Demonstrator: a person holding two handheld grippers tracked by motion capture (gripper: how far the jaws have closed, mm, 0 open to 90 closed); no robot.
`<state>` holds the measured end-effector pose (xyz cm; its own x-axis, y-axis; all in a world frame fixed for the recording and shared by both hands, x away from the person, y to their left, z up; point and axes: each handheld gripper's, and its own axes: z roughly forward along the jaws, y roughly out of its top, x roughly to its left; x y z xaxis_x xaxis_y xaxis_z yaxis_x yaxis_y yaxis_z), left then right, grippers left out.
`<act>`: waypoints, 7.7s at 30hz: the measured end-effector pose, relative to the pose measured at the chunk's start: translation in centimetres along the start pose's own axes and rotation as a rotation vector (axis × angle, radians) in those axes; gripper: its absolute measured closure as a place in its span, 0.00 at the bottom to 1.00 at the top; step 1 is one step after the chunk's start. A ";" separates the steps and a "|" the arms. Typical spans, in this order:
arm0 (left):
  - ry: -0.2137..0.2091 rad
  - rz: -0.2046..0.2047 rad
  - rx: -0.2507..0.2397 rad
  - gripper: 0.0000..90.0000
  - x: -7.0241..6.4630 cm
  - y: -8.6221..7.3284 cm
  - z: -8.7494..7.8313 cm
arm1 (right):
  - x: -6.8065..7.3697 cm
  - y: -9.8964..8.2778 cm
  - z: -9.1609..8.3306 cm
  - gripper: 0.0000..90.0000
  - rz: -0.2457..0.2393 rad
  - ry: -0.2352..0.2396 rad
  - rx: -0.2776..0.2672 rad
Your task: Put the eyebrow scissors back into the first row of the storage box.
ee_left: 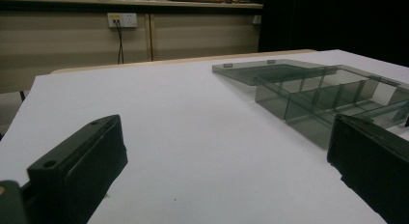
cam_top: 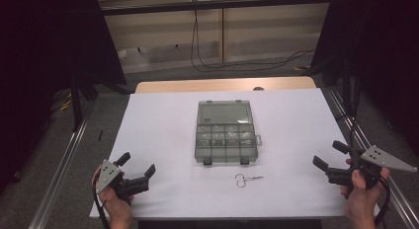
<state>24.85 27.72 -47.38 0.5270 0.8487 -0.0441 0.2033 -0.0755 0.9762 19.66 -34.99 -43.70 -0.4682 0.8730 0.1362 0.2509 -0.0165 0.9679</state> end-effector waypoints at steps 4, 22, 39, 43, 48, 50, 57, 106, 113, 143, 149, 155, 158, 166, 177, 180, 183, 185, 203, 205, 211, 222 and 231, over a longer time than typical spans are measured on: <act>0.005 0.003 0.000 0.00 -0.1 0.0 0.1 | 0.6 1.2 0.5 0.06 -0.021 0.035 0.018; 0.006 0.001 -0.002 0.00 -0.1 -0.1 0.1 | 4.0 3.5 5.7 0.04 -0.141 0.176 0.204; -0.007 -0.011 -0.010 0.00 0.0 -0.2 -0.1 | 7.3 3.9 9.7 0.05 -0.254 0.276 0.397; -0.002 -0.006 -0.009 0.00 -0.1 -0.2 0.0 | 7.8 4.1 10.5 0.06 -0.277 0.290 0.443; -0.009 0.010 0.001 0.00 -0.2 -0.1 0.0 | 8.3 4.1 11.3 0.10 -0.311 0.298 0.476; -0.005 -0.001 -0.005 0.00 -0.2 -0.2 0.0 | 8.6 4.1 11.7 0.12 -0.329 0.313 0.500; -0.008 -0.002 -0.006 0.00 -0.1 -0.2 0.0 | 9.4 4.5 12.9 0.23 -0.376 0.370 0.601; -0.009 0.006 0.003 0.00 -0.1 -0.2 0.1 | 14.1 0.9 18.3 0.79 -0.689 0.572 1.077; -0.009 0.010 0.006 0.00 -0.2 -0.2 0.2 | 14.4 1.0 18.8 0.94 -0.676 0.573 1.122; 0.001 0.010 0.013 0.00 -0.1 -0.1 0.2 | 14.2 1.8 18.5 1.00 -0.624 0.604 1.111; -0.003 0.013 0.016 0.00 -0.2 -0.1 0.3 | 14.1 1.9 18.5 1.00 -0.631 0.569 1.114; -0.007 0.011 0.015 0.00 -0.2 -0.1 0.3 | 13.4 1.3 18.9 0.97 -0.560 0.525 1.118; 0.003 0.007 0.017 0.00 -0.2 -0.1 0.3 | 12.9 1.3 19.0 1.00 -0.550 0.586 1.096; 0.002 0.009 0.019 0.00 -0.3 -0.1 0.3 | 13.3 1.7 18.5 1.00 -0.579 0.566 1.085; -0.004 0.012 0.012 0.00 -0.3 -0.1 0.3 | 13.4 4.0 18.7 1.00 -0.570 0.562 1.040; -0.007 0.012 0.010 0.00 -0.3 -0.1 0.3 | 13.4 4.7 19.1 1.00 -0.575 0.560 1.025; -0.011 0.018 0.009 0.00 -0.3 -0.1 0.3 | 13.4 5.3 19.3 1.00 -0.571 0.564 1.019; -0.019 0.024 0.009 0.00 -0.2 -0.1 0.3 | 13.4 5.6 19.5 1.00 -0.569 0.557 1.013; -0.053 0.038 0.001 0.00 -0.3 -0.1 0.2 | 12.7 7.9 21.0 1.00 -0.542 0.556 0.987; -0.053 0.039 0.002 0.00 -0.3 -0.1 0.2 | 12.7 8.1 21.2 1.00 -0.541 0.545 0.977; -0.053 0.042 0.005 0.00 -0.4 -0.1 0.2 | 12.7 8.6 21.8 1.00 -0.551 0.537 0.962; -0.052 0.039 0.008 0.00 -0.4 -0.1 0.2 | 12.5 8.9 23.2 1.00 -0.554 0.541 0.950; -0.052 0.036 0.009 0.00 -0.4 -0.1 0.2 | 12.1 9.1 24.4 1.00 -0.549 0.527 0.941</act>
<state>24.80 27.26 -47.54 0.5760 0.8172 -0.0202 0.1909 -0.1104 0.9754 36.98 -12.69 -38.37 -0.9385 0.3432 0.0371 0.3262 0.8463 0.4211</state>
